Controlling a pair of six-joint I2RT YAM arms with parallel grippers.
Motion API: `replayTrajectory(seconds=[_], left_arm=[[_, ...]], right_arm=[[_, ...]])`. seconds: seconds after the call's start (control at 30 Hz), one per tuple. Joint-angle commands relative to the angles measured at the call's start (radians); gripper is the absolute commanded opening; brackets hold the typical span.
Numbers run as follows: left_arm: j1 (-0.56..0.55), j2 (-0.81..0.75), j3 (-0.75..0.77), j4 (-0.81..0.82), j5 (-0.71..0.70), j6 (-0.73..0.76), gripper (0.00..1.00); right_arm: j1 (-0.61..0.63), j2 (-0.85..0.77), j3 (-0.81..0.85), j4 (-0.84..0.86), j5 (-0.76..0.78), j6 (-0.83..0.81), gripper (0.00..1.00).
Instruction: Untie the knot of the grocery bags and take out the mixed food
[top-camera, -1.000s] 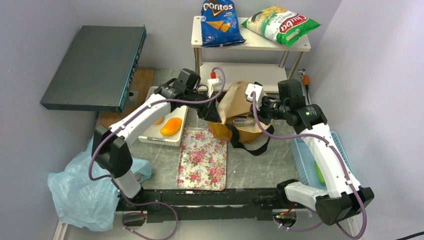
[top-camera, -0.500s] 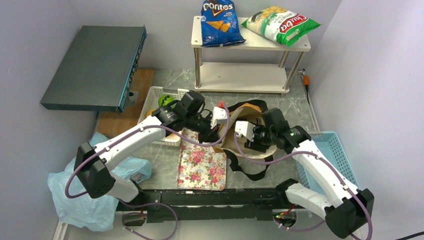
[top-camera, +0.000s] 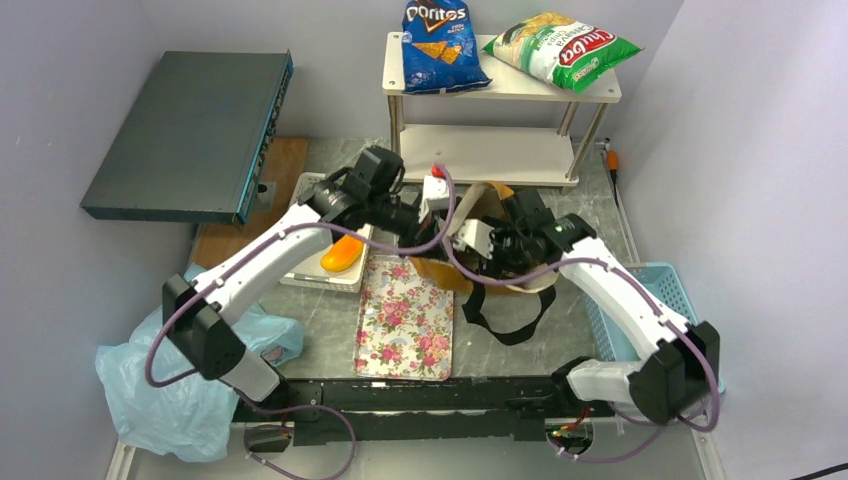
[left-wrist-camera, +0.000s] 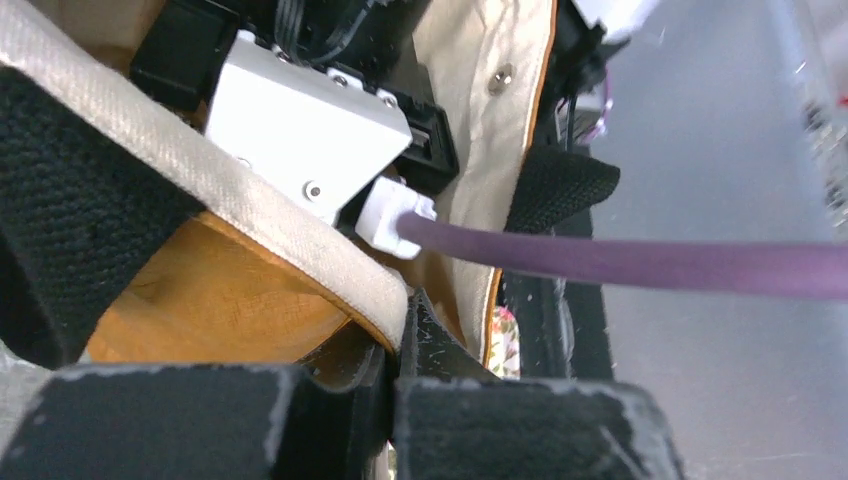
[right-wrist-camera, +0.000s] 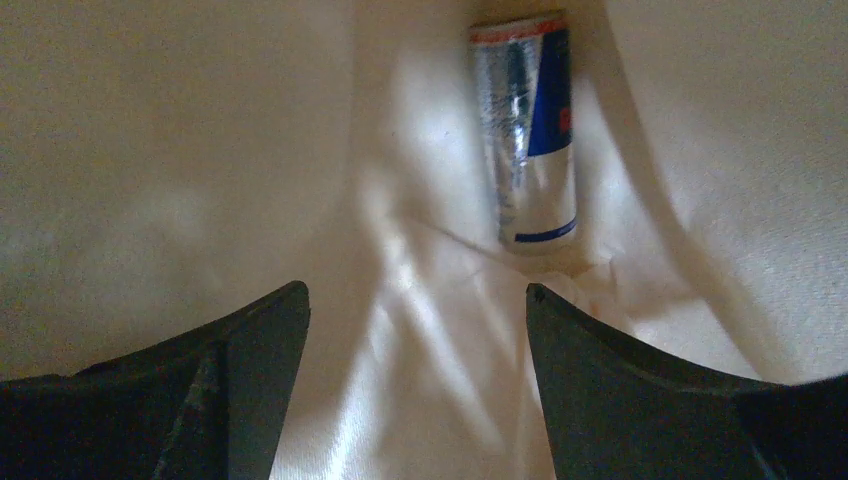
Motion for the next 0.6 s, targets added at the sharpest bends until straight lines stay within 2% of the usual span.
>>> replayTrajectory(seconds=[0.0, 0.13, 0.27, 0.3, 0.33, 0.37, 0.57], left_arm=[[0.094, 0.125, 0.157, -0.014, 0.231, -0.175, 0.0], [0.164, 0.269, 0.271, -0.088, 0.323, -0.276, 0.0], [0.188, 0.392, 0.388, -0.232, 0.294, -0.296, 0.0], [0.191, 0.407, 0.402, -0.251, 0.292, -0.296, 0.0], [0.193, 0.414, 0.409, -0.259, 0.291, -0.294, 0.0], [0.197, 0.418, 0.406, -0.261, 0.29, -0.298, 0.0], [0.206, 0.422, 0.388, -0.278, 0.284, -0.275, 0.0]], right_arm=[[-0.055, 0.116, 0.149, -0.122, -0.128, 0.009, 0.81], [-0.069, 0.209, 0.195, -0.14, -0.086, -0.071, 0.81], [-0.107, 0.363, 0.297, -0.17, -0.072, -0.094, 0.83], [-0.118, 0.395, 0.321, -0.171, -0.073, -0.096, 0.83], [-0.131, 0.42, 0.344, -0.17, -0.085, -0.096, 0.94], [-0.142, 0.443, 0.365, -0.164, -0.098, -0.096, 0.99], [-0.153, 0.547, 0.402, -0.115, -0.111, -0.093, 1.0]])
